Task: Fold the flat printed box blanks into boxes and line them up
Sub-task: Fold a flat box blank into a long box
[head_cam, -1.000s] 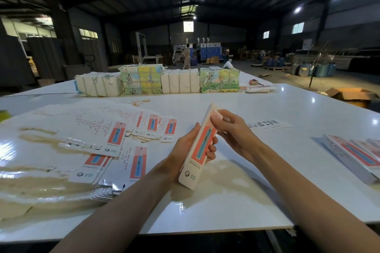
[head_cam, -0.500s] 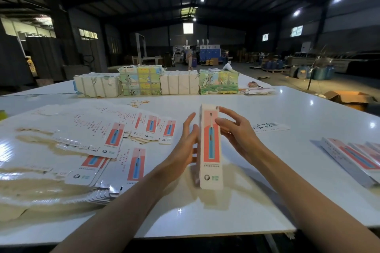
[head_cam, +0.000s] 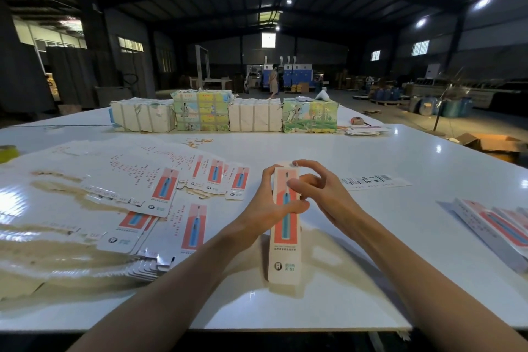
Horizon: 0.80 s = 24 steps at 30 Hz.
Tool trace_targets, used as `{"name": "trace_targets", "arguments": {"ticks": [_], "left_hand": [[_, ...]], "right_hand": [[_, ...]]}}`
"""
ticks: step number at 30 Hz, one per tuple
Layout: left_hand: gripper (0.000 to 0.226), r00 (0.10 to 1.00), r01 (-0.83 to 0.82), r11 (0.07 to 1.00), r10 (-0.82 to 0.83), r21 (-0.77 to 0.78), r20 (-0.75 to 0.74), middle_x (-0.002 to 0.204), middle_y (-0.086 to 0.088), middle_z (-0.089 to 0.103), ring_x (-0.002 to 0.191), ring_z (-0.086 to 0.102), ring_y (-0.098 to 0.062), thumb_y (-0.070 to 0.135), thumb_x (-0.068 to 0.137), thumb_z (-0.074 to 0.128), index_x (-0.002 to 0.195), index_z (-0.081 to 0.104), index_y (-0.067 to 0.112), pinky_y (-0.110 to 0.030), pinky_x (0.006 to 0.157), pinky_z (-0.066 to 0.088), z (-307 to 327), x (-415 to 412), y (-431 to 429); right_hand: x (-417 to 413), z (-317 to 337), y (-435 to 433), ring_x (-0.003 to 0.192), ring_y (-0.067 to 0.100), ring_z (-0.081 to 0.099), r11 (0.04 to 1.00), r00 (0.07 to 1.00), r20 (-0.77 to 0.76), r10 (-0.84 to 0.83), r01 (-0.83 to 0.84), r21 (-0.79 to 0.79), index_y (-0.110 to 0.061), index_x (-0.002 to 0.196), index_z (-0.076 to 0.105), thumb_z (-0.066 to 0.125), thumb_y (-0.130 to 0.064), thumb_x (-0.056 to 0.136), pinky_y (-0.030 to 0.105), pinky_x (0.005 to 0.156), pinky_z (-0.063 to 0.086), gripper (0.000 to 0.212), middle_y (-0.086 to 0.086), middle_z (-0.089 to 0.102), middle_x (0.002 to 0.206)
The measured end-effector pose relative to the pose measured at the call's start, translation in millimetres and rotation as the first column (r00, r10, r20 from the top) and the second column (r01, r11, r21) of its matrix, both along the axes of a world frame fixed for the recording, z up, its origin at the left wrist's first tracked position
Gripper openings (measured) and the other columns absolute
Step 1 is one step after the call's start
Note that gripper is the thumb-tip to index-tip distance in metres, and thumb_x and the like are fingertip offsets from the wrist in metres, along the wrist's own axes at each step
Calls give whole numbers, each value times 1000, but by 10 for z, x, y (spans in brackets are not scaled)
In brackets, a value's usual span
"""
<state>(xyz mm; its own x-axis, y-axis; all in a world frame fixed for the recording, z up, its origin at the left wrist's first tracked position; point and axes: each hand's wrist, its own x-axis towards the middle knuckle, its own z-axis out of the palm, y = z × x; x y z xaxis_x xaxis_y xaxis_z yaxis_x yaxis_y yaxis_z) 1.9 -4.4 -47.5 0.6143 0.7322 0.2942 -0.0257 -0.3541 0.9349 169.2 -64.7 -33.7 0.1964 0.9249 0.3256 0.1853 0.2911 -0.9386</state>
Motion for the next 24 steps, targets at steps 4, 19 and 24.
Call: {"name": "trace_targets", "arguments": {"ticks": [4, 19, 24], "left_hand": [[79, 998, 28, 999, -29, -20, -51, 121, 8, 61, 103, 75, -18, 33, 85, 84, 142, 30, 43, -27, 74, 64, -1, -4, -17], [79, 979, 70, 981, -102, -179, -176, 119, -8, 64, 72, 77, -29, 27, 83, 83, 121, 29, 71, -35, 63, 62, -16, -9, -26], [79, 977, 100, 983, -126, -152, -173, 115, -7, 66, 75, 79, -30, 28, 82, 82, 114, 29, 77, -35, 62, 63, -20, -6, -32]], "right_hand": [[-11, 6, -17, 93, 25, 79, 1000, 997, 76, -26, 27, -11, -17, 119, 73, 73, -28, 100, 38, 89, 64, 22, 10, 79, 97], [136, -38, 66, 72, 28, 69, 995, 976, -203, -80, 67, -71, -7, 126, 63, 60, -22, 108, 31, 63, 58, 24, 24, 76, 100], [147, -21, 20, 79, 32, 75, 994, 995, -6, -95, 96, 55, -8, 116, 71, 55, -7, 107, 34, 65, 61, 19, 18, 78, 92]]}}
